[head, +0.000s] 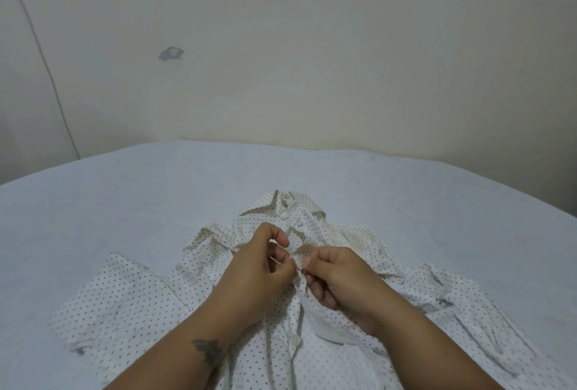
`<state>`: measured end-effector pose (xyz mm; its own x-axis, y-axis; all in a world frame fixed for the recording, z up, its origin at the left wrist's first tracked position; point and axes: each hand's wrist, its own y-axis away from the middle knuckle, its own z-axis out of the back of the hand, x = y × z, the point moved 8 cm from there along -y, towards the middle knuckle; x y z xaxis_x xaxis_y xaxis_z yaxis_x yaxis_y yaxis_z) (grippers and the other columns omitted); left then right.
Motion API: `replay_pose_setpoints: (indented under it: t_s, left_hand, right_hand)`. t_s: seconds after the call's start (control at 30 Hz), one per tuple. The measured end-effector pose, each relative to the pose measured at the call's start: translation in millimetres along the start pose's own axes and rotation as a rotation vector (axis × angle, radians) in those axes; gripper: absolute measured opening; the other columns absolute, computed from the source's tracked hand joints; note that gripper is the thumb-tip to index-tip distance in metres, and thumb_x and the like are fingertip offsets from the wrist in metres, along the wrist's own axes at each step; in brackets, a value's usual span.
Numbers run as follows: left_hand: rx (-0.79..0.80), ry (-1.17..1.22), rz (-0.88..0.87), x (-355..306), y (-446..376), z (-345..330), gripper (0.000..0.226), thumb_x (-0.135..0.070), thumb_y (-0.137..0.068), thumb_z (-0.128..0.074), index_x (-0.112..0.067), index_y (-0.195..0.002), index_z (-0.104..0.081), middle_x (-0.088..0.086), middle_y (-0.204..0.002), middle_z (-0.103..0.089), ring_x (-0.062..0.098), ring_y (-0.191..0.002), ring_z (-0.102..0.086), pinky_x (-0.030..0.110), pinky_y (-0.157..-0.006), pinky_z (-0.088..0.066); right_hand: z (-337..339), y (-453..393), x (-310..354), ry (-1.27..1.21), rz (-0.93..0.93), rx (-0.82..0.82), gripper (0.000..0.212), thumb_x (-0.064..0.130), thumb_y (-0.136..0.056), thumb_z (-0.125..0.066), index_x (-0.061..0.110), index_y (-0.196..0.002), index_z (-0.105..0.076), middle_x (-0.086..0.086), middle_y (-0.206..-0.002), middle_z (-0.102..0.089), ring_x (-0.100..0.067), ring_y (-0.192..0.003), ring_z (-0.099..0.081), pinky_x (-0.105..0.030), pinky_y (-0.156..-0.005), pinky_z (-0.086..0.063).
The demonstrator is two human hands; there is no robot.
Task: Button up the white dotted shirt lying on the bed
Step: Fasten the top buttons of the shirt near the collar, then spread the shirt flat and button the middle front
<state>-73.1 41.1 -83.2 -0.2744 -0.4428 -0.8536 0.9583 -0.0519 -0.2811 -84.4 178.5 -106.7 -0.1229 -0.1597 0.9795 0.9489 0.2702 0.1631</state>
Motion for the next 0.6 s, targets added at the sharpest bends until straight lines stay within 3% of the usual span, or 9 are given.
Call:
replay_pose_setpoints:
  t_s: [0.1,0.2,0.27,0.37,0.47,0.53,0.6]
  left_hand:
    - [-0.077,-0.190,-0.043,-0.7,-0.5,7.1,0.020,-0.033,-0.089,-0.060,-0.045,-0.099,-0.047,-0.014,-0.089,-0.063,0.004,-0.059,-0.059,0.017,-0.051,-0.050]
    - [-0.185,-0.445,-0.042,1.3,-3.1,22.4,0.034,-0.037,-0.092,-0.056,-0.037,-0.124,-0.045,-0.019,-0.124,-0.040,0.000,-0.064,-0.059,0.024,-0.064,-0.057]
    - [-0.200,-0.590,-0.021,5.8,-4.5,28.2,0.045,-0.036,-0.092,-0.055,-0.032,-0.134,-0.040,-0.012,-0.141,-0.029,0.000,-0.062,-0.058,0.025,-0.061,-0.056]
    - [-0.168,-0.718,0.069,19.5,-5.8,30.7,0.055,-0.036,-0.091,-0.055,-0.028,-0.140,-0.032,-0.002,-0.156,-0.018,0.002,-0.068,-0.059,0.022,-0.055,-0.045]
    - [-0.177,-0.753,0.165,28.2,-6.4,36.0,0.046,-0.038,-0.090,-0.056,-0.026,-0.129,-0.035,0.003,-0.152,-0.025,0.010,-0.067,-0.053,0.025,-0.056,-0.039]
    - [-0.168,-0.760,0.177,29.4,-7.6,36.9,0.030,-0.038,-0.089,-0.056,-0.026,-0.112,-0.039,0.000,-0.129,-0.042,0.006,-0.062,-0.047,0.022,-0.050,-0.034]
    - [-0.141,-0.771,0.176,31.2,-8.4,35.4,0.019,-0.038,-0.090,-0.056,-0.028,-0.097,-0.042,-0.005,-0.106,-0.045,0.005,-0.062,-0.045,0.023,-0.051,-0.035]
  right_hand:
    - [10.0,-5.3,-2.2,0.082,0.035,-0.101,0.017,0.015,-0.094,-0.057,0.012,-0.078,-0.062,0.004,-0.052,-0.056,-0.006,-0.039,-0.043,-0.019,-0.039,-0.034]
    - [36.6,-3.9,11.1,0.390,0.214,-0.387,0.006,0.025,-0.092,-0.061,0.028,-0.088,-0.058,0.008,-0.083,-0.059,-0.002,-0.056,-0.048,-0.017,-0.050,-0.036]
    - [45.1,-1.4,16.4,0.543,0.281,-0.496,0.017,0.028,-0.092,-0.063,0.035,-0.099,-0.049,0.011,-0.106,-0.051,0.003,-0.074,-0.050,-0.017,-0.057,-0.036]
    - [47.8,-3.1,11.9,0.675,0.261,-0.528,0.035,0.030,-0.092,-0.062,0.038,-0.119,-0.041,0.009,-0.125,-0.041,0.006,-0.070,-0.046,-0.024,-0.063,-0.039]
    - [51.0,-5.2,5.2,0.711,0.202,-0.516,0.046,0.031,-0.093,-0.060,0.035,-0.131,-0.036,0.004,-0.130,-0.049,0.000,-0.073,-0.051,-0.028,-0.068,-0.043]
    - [52.4,-5.6,2.7,0.672,0.161,-0.493,0.042,0.032,-0.094,-0.057,0.033,-0.129,-0.035,0.003,-0.121,-0.055,-0.014,-0.085,-0.060,-0.034,-0.074,-0.050]
    - [52.9,-5.5,0.8,0.613,0.139,-0.474,0.032,0.033,-0.094,-0.056,0.034,-0.120,-0.037,0.005,-0.106,-0.054,-0.022,-0.083,-0.066,-0.040,-0.072,-0.056]
